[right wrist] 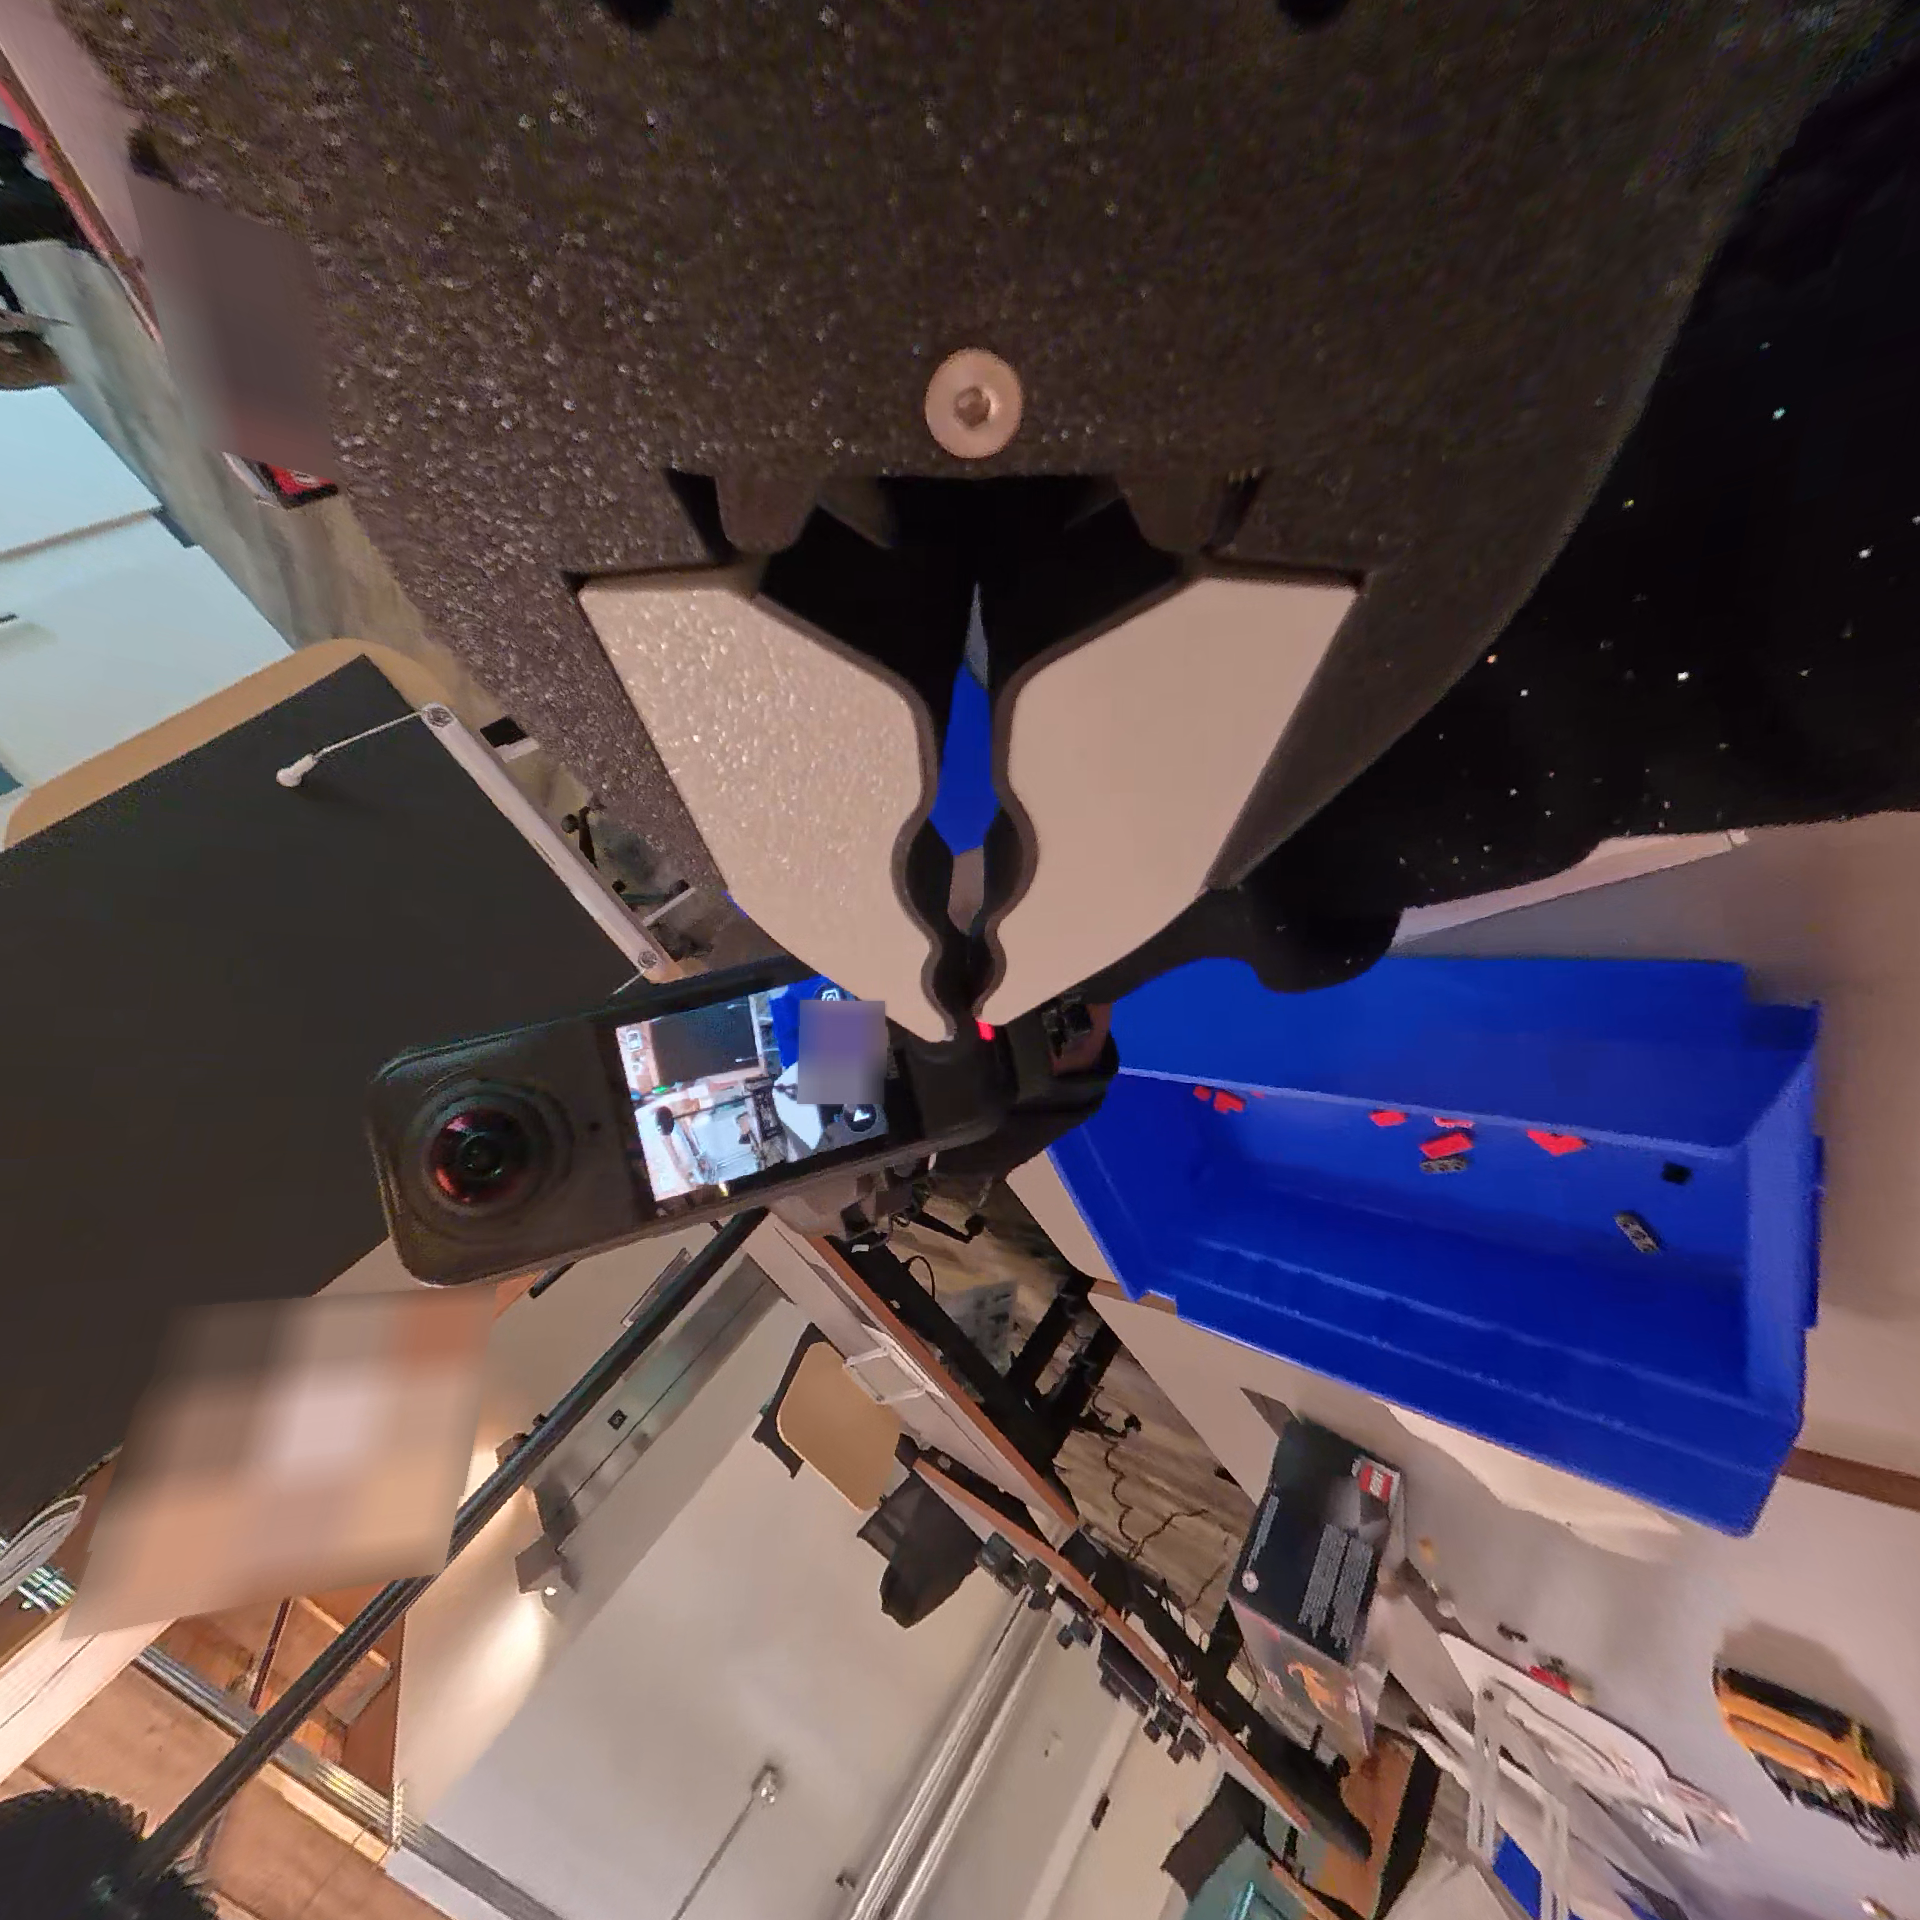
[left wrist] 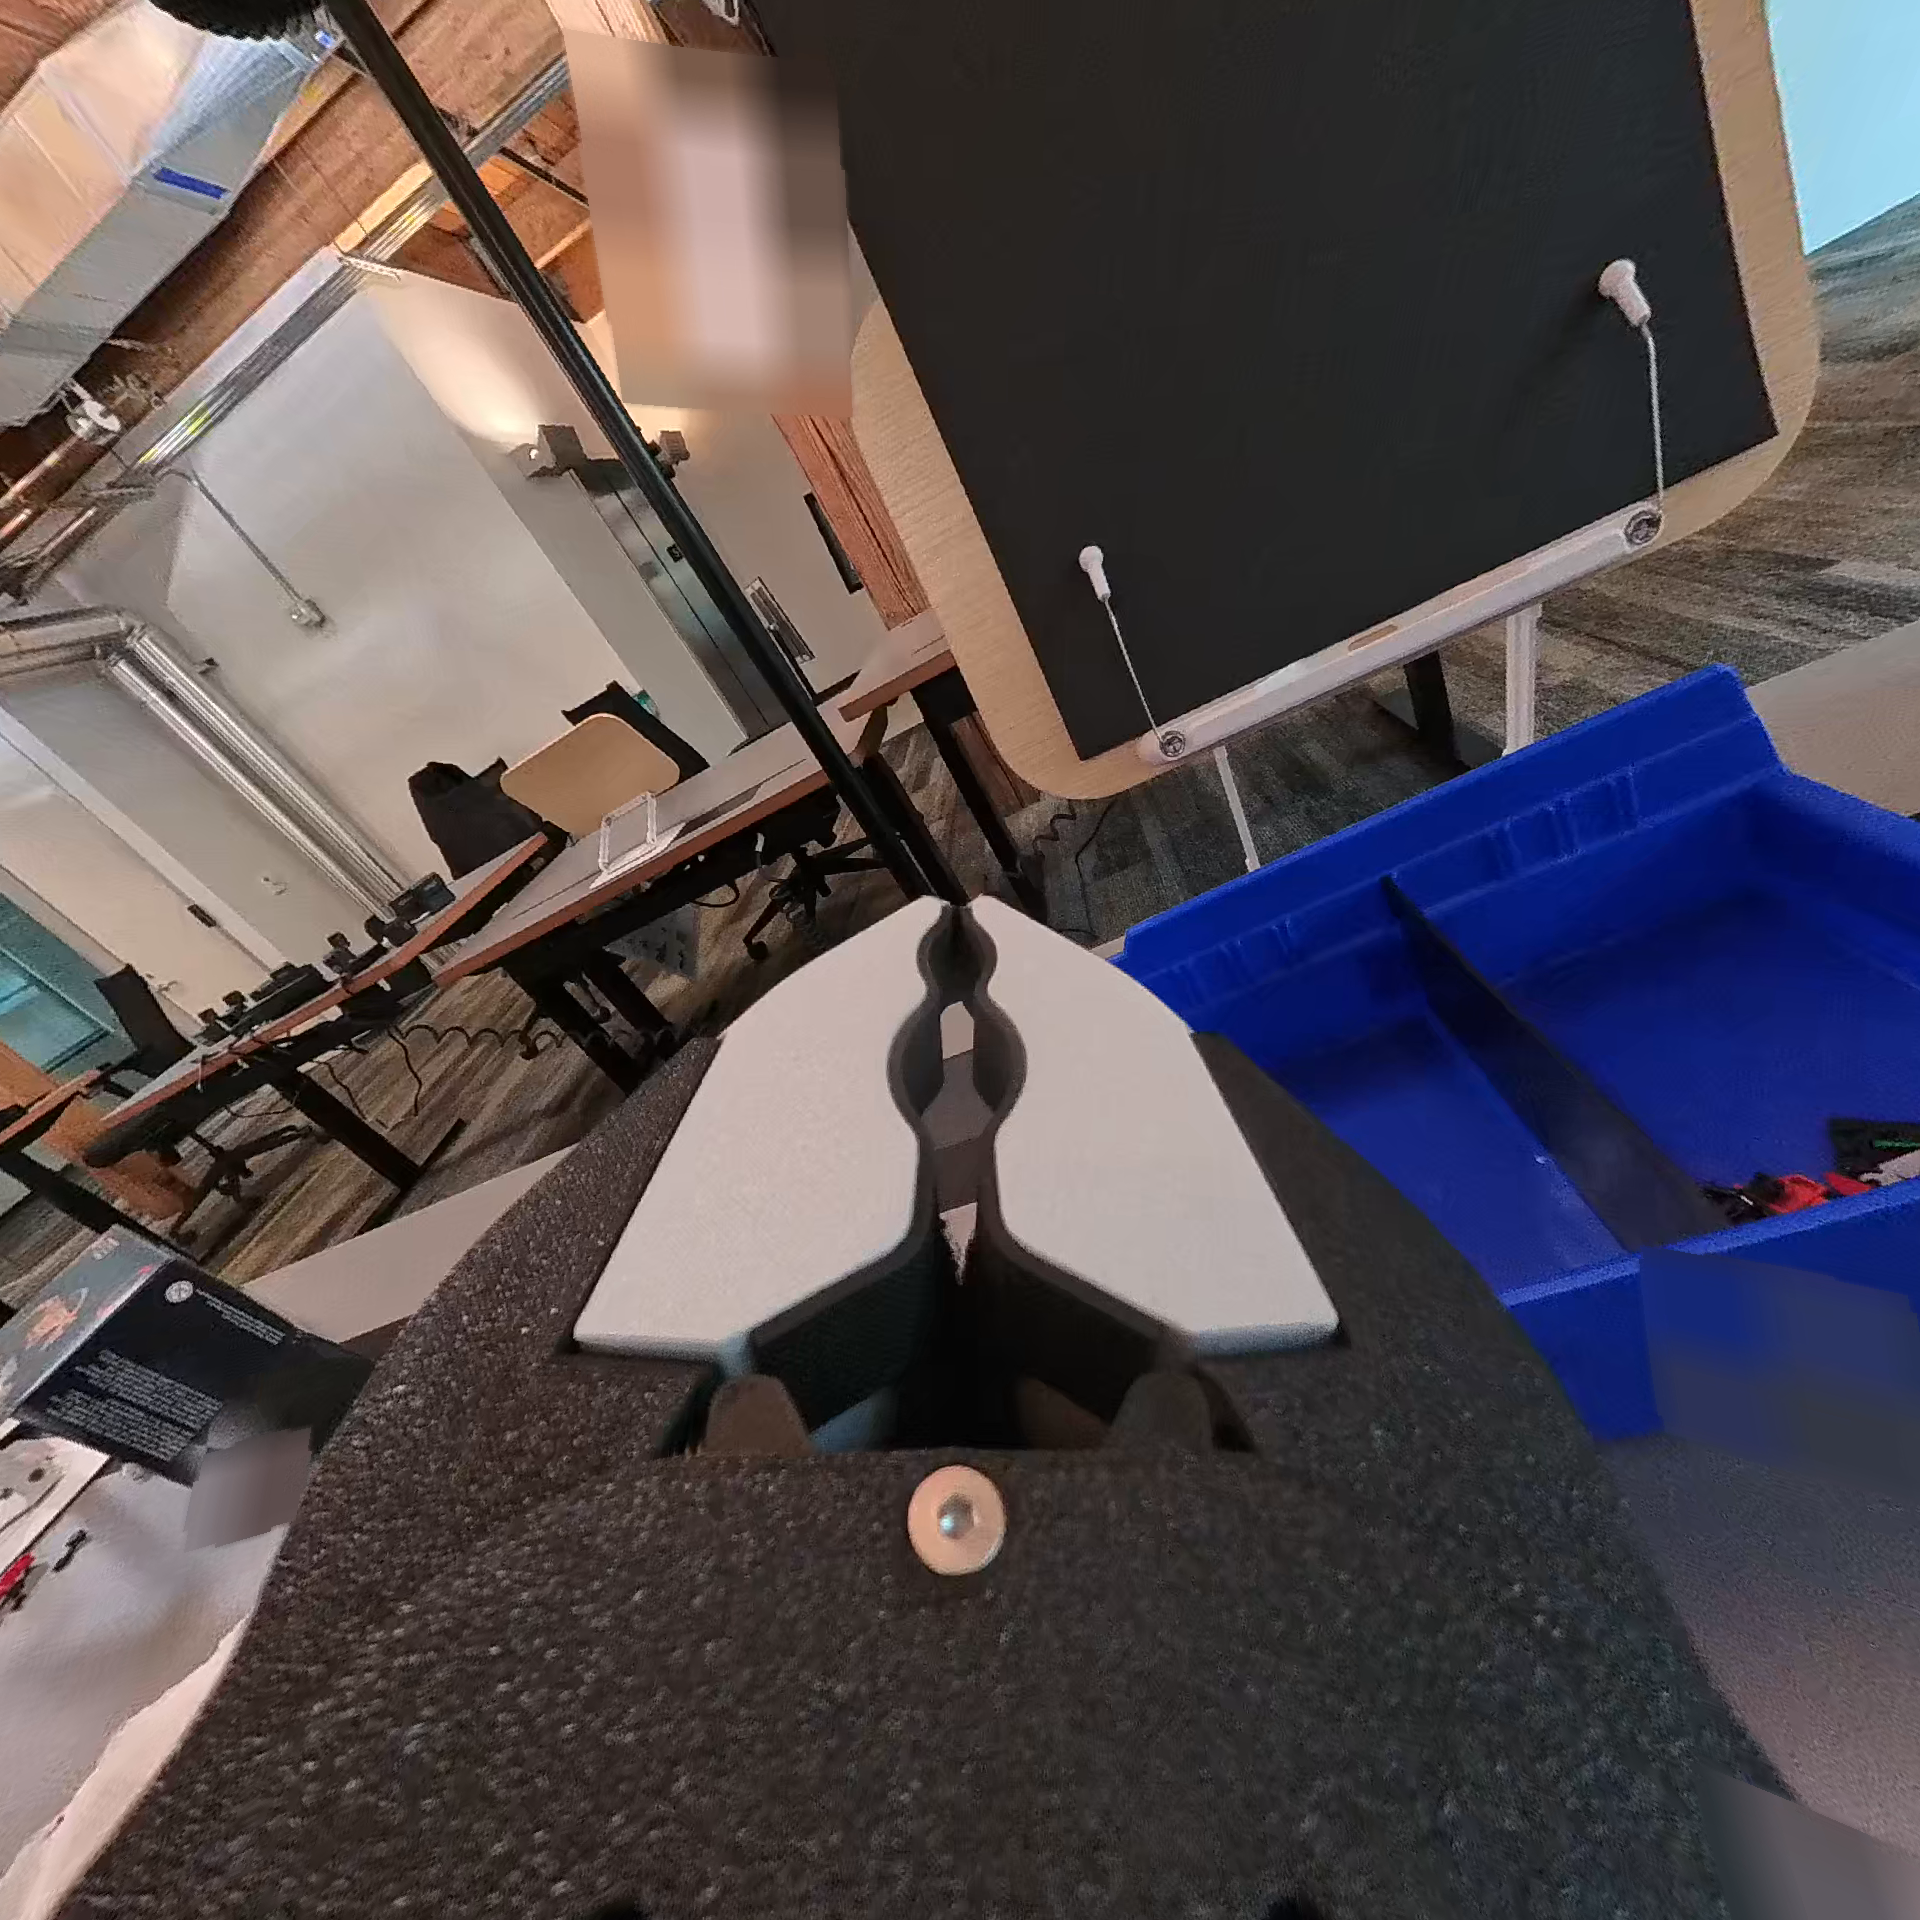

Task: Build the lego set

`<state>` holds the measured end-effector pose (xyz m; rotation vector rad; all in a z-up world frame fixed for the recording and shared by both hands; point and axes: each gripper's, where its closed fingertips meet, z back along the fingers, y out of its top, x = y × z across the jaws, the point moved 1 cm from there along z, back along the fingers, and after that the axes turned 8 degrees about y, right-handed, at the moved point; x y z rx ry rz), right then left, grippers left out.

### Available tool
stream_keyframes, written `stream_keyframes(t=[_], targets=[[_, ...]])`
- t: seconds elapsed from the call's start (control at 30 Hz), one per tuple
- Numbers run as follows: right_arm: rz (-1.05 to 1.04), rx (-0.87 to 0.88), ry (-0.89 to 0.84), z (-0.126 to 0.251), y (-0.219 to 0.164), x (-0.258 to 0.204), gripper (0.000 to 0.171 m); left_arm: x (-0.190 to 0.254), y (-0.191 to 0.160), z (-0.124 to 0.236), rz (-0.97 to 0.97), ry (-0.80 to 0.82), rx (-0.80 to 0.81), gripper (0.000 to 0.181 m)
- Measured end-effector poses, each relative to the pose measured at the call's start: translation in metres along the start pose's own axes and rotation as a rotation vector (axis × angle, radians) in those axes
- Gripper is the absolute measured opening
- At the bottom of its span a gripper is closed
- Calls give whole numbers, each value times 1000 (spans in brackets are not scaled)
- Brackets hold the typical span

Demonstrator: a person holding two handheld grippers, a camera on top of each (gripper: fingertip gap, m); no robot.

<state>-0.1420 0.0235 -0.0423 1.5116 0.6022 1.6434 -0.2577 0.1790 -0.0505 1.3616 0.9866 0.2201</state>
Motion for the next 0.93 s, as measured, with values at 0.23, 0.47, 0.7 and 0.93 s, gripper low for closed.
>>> stream_keyframes(t=[0.23, 0.47, 0.7, 0.93], targets=[[-5, -8, 4, -9, -6, -1, 0, -3, -4, -5, -5, 8, -1, 0], [-27, 1, -10, -10, -11, 2, 0, -6, -6, -11, -19, 21, 8, 0], [-129, 17, 88, -11, -13, -2, 0, -17, 1, -12, -46, 70, 91, 0], [-87, 216, 23, 12, 9, 27, 0, -15, 3, -10, 45, -111, 6, 0]])
